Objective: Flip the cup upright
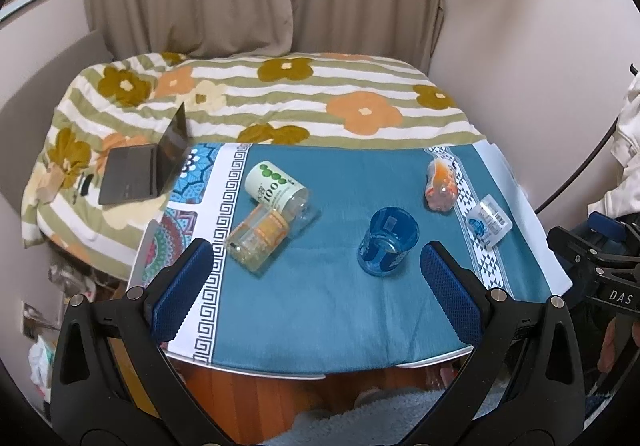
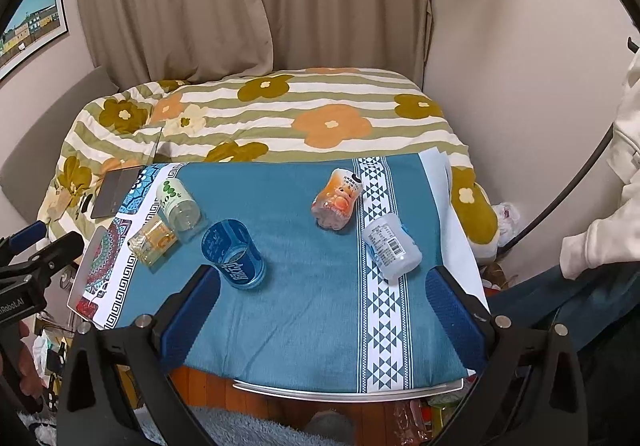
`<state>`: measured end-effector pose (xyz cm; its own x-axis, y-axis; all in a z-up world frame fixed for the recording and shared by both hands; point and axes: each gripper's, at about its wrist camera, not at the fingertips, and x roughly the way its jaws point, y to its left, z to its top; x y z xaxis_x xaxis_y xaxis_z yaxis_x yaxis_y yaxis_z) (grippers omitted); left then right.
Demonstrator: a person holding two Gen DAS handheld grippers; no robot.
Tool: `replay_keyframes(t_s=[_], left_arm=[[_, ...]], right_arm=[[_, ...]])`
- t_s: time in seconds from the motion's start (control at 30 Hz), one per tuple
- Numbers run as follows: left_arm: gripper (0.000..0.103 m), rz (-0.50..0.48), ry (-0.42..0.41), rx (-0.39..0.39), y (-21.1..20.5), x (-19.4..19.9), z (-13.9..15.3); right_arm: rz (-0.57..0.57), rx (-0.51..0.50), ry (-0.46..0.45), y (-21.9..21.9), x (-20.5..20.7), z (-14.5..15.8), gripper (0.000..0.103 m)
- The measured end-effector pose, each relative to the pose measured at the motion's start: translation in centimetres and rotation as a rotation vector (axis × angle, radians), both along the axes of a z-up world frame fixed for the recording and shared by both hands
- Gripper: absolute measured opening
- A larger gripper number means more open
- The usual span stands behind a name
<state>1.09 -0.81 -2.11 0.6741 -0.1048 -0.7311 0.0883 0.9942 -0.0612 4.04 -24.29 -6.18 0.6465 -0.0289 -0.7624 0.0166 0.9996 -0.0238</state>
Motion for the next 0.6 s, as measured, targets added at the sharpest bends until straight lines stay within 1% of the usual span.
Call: replay_keyframes(t_s=[0.6], left_arm=[[0.103, 0.003, -0.008, 0.009, 0.05, -0.22, 0.02]], right_arm=[[-0.008, 0.001, -0.002, -0.2, -0.12, 0.06, 0.103]])
